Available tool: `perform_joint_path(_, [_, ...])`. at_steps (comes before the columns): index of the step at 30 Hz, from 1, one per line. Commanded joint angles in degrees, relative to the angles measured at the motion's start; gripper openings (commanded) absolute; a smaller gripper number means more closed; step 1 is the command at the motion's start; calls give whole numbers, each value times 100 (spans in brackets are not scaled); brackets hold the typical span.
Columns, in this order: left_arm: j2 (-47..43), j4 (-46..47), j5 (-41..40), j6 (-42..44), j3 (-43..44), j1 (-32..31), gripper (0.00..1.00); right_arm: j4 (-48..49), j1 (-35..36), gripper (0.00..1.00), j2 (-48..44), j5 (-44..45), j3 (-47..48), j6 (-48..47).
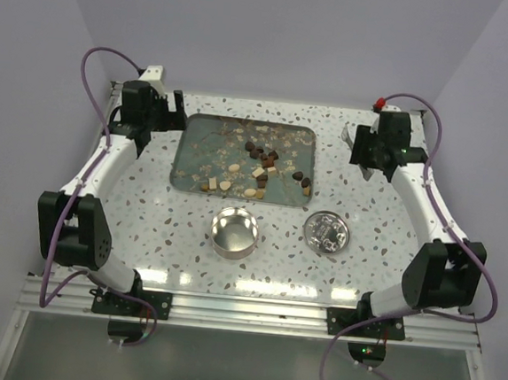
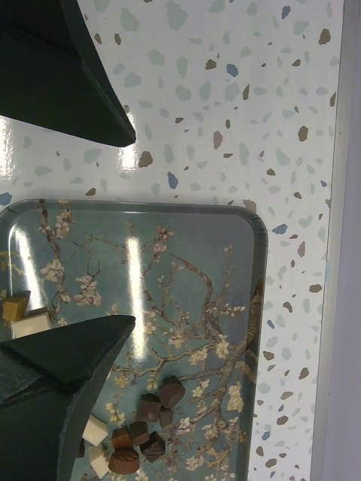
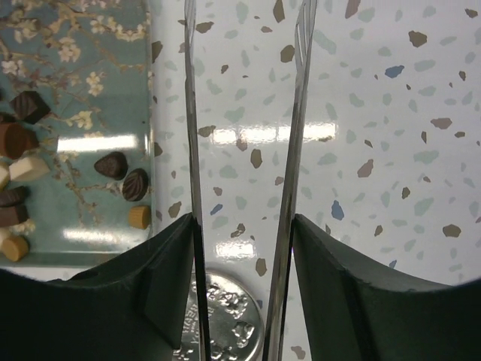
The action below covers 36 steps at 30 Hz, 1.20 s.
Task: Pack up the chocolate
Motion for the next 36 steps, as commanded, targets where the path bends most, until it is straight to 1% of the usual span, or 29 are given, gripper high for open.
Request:
perform_joint_path(1, [4, 316, 101, 17, 156, -16, 100, -206, 39, 54, -532, -527, 118, -262])
perform_joint_path(5, [4, 246, 102, 0, 182, -42, 100, -399, 477, 52, -709, -536, 144, -605])
perform_joint_path(8, [-101, 176, -30, -44, 156, -112, 100, -365, 592, 52, -753, -676, 30, -561])
perform_joint_path(12, [-347, 44, -259, -97, 15, -331, 100, -356, 944, 53, -744, -852, -128, -588])
perform_joint_path(14, [-513, -61, -259, -246, -99, -437, 100, -330, 1093, 52, -753, -914, -277, -596])
perform_joint_path(16, [-619, -158, -443, -421, -187, -534, 100, -364, 1181, 52, -771, -958, -374, -623])
perform_joint_path(21, [-953, -571, -531, -685, -214, -912, 100, -321, 1384, 52, -1157, -1169, -717, -605])
perform_joint_path(27, [-1410, -940, -619, -879, -310, -1026, 100, -189, 1586, 52, -1597, -1213, -1297, -553])
perform_joint_path(31, [-1648, -1072, -751, -905, -442, -1026, 100, -93, 1744, 52, -1553, -1169, -1333, -535])
perform_joint_path(36, [-1903, -1116, -769, -1081, -626, -1026, 100, 118, 2043, 52, -1219, -1012, -1192, -570])
